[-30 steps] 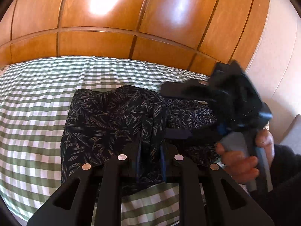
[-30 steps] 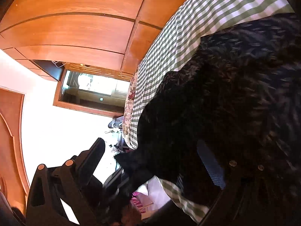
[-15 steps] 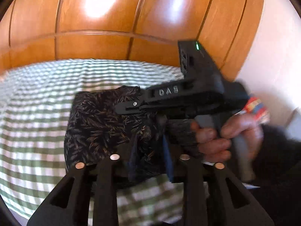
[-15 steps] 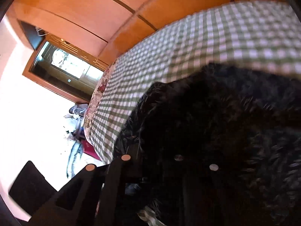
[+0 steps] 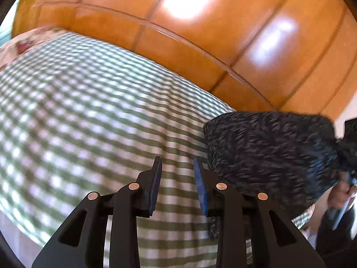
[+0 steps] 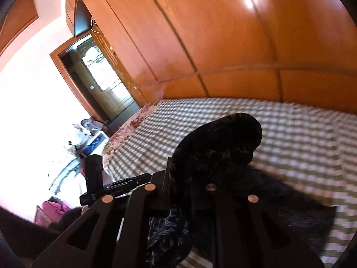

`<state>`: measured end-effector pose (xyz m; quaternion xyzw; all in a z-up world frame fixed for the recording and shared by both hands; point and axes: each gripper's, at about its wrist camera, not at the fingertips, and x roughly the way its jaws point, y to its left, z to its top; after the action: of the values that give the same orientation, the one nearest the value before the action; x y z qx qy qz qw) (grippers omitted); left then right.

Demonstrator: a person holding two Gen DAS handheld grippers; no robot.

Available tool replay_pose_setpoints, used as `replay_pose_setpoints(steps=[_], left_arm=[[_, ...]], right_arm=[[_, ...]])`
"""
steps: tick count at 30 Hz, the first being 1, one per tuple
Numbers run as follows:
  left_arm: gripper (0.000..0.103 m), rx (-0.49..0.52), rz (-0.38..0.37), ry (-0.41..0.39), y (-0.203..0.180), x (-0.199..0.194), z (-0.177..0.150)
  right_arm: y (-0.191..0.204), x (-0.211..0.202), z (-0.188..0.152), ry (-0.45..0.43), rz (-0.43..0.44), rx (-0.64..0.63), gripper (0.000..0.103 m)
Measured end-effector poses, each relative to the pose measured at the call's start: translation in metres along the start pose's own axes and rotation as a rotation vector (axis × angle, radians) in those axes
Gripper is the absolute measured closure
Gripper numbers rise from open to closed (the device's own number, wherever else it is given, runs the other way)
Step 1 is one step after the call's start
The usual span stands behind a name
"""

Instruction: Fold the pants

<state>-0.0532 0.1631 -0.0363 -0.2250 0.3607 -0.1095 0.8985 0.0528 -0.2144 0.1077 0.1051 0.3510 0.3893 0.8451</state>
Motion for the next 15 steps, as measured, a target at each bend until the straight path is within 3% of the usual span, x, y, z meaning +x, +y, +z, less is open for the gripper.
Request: replay_pose_setpoints(steps=[5,8,11,15], left_arm=[[0.075,0.180,-0.149,0.092,-0.073,0.038,-0.014],[0.075,0.303,-0.214,0.199,-0.114,0.064,-0.038],[0.075,0.436,-0.206,0.290,-0.146,0.087,-0.069],[0.075,0.462,-0.202,0.324,-0.157,0.100,-0.085]], right_arm=[[-0.025,-0.044,-0.014,0.013,-0.109,-0.001,0.092],[-0.068,-0.053,-0.047,0.068,-0.215,0.089,0.092],[-0.111,-0.056,-0.078,0.106,-0.304,0.185,0.092],[-0.165,-0.044,-0.125,0.154,-0.397,0.309,0.090]])
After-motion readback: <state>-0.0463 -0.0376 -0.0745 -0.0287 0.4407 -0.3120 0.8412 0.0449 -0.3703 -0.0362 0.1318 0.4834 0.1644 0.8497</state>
